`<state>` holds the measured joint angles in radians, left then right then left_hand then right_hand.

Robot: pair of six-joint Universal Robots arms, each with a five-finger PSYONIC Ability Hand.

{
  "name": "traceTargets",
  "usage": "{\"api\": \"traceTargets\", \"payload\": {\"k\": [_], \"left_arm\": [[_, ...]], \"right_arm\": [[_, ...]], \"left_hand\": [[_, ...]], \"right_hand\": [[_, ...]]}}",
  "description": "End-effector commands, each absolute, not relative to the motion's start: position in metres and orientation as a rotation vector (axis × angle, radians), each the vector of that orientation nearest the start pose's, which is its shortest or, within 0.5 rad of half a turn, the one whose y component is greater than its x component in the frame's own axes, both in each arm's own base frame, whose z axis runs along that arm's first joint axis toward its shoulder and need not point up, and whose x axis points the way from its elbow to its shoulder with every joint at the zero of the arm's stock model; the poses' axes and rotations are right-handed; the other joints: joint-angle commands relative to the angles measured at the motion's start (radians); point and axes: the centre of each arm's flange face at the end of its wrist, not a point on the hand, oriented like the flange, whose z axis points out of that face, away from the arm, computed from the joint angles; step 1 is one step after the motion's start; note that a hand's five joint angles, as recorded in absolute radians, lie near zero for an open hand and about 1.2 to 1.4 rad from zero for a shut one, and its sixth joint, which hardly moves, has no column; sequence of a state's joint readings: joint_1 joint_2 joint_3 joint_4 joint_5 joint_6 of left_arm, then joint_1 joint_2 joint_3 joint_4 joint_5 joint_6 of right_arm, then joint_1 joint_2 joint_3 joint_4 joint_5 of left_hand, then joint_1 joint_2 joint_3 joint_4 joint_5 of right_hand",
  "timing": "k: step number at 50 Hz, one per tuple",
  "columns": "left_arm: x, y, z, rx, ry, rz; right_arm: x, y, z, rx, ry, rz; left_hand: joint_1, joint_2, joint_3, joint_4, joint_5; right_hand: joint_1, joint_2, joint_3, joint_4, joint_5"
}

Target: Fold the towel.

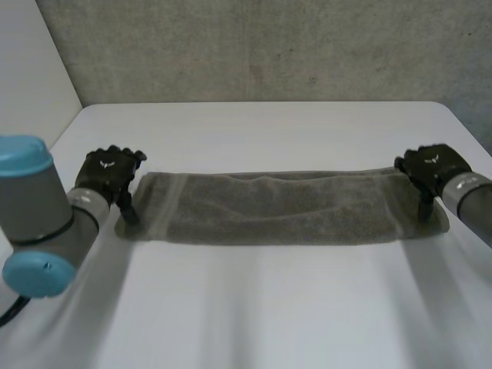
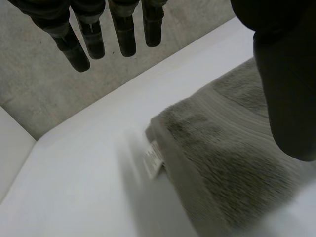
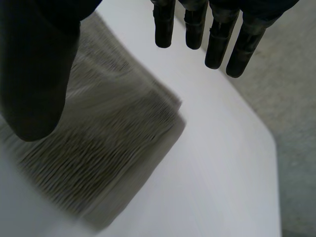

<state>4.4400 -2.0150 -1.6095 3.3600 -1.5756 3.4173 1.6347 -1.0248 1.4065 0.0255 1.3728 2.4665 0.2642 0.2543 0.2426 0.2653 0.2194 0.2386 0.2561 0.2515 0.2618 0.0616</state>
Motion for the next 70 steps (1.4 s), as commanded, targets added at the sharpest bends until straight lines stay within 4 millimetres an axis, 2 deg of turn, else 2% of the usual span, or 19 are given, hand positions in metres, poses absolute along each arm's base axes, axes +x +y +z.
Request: {"api": "traceTargets", "payload": {"k": [1, 8, 15, 27, 37, 41, 43, 45, 46, 48, 49, 51, 54, 56, 57, 59, 65, 67, 70], "left_arm": [[-0.219, -0.291, 0.158, 0.583, 2.435, -1.98], [-0.219, -0.288, 0.156, 0.509, 2.469, -2.031], [-0.22, -0.288, 0.155, 0.503, 2.48, -2.034], [-0.221, -0.282, 0.15, 0.52, 2.497, -2.015], [-0.221, -0.278, 0.147, 0.526, 2.511, -1.998], [-0.221, -0.277, 0.151, 0.528, 2.502, -2.013], [-0.223, -0.277, 0.154, 0.533, 2.493, -2.028], [-0.225, -0.276, 0.159, 0.54, 2.481, -2.051], [-0.229, -0.275, 0.162, 0.548, 2.473, -2.071], [-0.231, -0.274, 0.166, 0.559, 2.465, -2.088], [-0.234, -0.274, 0.168, 0.563, 2.459, -2.103], [-0.236, -0.274, 0.171, 0.568, 2.451, -2.119], [-0.24, -0.274, 0.175, 0.577, 2.438, -2.142], [-0.243, -0.274, 0.178, 0.583, 2.427, -2.161], [-0.246, -0.274, 0.181, 0.588, 2.422, -2.173], [-0.249, -0.273, 0.183, 0.594, 2.416, -2.185], [-0.257, -0.271, 0.186, 0.625, 2.406, -2.214], [-0.259, -0.269, 0.186, 0.635, 2.407, -2.216], [-0.264, -0.267, 0.184, 0.661, 2.415, -2.216]], "right_arm": [[0.151, -0.362, 0.144, -1.119, 2.546, -1.753], [0.144, -0.368, 0.129, -1.104, 2.54, -1.766], [0.138, -0.377, 0.117, -1.08, 2.515, -1.817], [0.12, -0.384, 0.117, -0.987, 2.506, -1.825], [0.029, -0.41, 0.164, -0.877, 2.684, -1.973], [0.021, -0.417, 0.183, -0.933, 2.702, -2.011], [0.03, -0.419, 0.194, -0.967, 2.671, -2.022], [0.074, -0.419, 0.22, -1.045, 2.537, -2.062], [0.074, -0.419, 0.22, -1.045, 2.537, -2.062], [0.129, -0.411, 0.241, -1.088, 2.365, -2.095], [0.129, -0.411, 0.241, -1.088, 2.364, -2.095], [0.195, -0.39, 0.254, -1.142, 2.18, -2.091], [0.229, -0.373, 0.257, -1.184, 2.088, -2.073], [0.291, -0.334, 0.254, -1.281, 1.94, -2.02], [0.291, -0.334, 0.254, -1.281, 1.939, -2.02], [0.344, -0.292, 0.221, -1.401, 1.852, -1.878], [0.389, -0.236, 0.173, -1.544, 1.774, -1.688], [0.392, -0.228, 0.158, -1.55, 1.814, -1.642], [0.383, -0.231, 0.152, -1.519, 1.898, -1.648]], "left_hand": [[-0.08, -0.07, -0.058, -0.081, -0.21], [-0.083, -0.073, -0.061, -0.084, -0.213], [-0.083, -0.073, -0.061, -0.084, -0.213], [-0.083, -0.073, -0.061, -0.084, -0.213], [-0.086, -0.076, -0.064, -0.087, -0.216], [-0.083, -0.073, -0.061, -0.084, -0.213], [-0.083, -0.073, -0.061, -0.084, -0.213], [-0.083, -0.073, -0.061, -0.084, -0.213], [-0.083, -0.073, -0.061, -0.084, -0.213], [-0.083, -0.073, -0.061, -0.084, -0.213], [-0.083, -0.073, -0.061, -0.084, -0.213], [-0.08, -0.07, -0.058, -0.081, -0.21], [-0.08, -0.07, -0.058, -0.081, -0.21], [-0.08, -0.07, -0.058, -0.081, -0.21], [-0.08, -0.07, -0.058, -0.081, -0.21], [-0.08, -0.07, -0.058, -0.081, -0.21], [-0.08, -0.07, -0.058, -0.081, -0.21], [-0.08, -0.07, -0.058, -0.081, -0.21], [-0.08, -0.07, -0.058, -0.081, -0.21]], "right_hand": [[0.072, 0.055, 0.059, 0.049, 0.075], [0.249, 0.231, 0.236, 0.225, 0.251], [1.156, 1.139, 1.143, 1.133, 1.159], [1.158, 1.14, 1.145, 1.134, 1.16], [1.158, 1.14, 1.145, 1.134, 1.16], [1.158, 1.14, 1.145, 1.134, 1.16], [1.158, 1.14, 1.145, 1.134, 1.16], [1.158, 1.14, 1.145, 1.134, 1.16], [1.158, 1.14, 1.145, 1.134, 1.16], [1.158, 1.14, 1.145, 1.134, 1.16], [1.158, 1.14, 1.145, 1.134, 1.16], [1.158, 1.14, 1.145, 1.134, 1.16], [1.158, 1.14, 1.145, 1.134, 1.16], [1.158, 1.14, 1.145, 1.134, 1.16], [1.158, 1.14, 1.145, 1.134, 1.16], [1.158, 1.14, 1.145, 1.134, 1.16], [1.158, 1.14, 1.145, 1.134, 1.16], [0.365, 0.347, 0.352, 0.341, 0.367], [0.017, 0.0, 0.004, -0.006, 0.02]]}}
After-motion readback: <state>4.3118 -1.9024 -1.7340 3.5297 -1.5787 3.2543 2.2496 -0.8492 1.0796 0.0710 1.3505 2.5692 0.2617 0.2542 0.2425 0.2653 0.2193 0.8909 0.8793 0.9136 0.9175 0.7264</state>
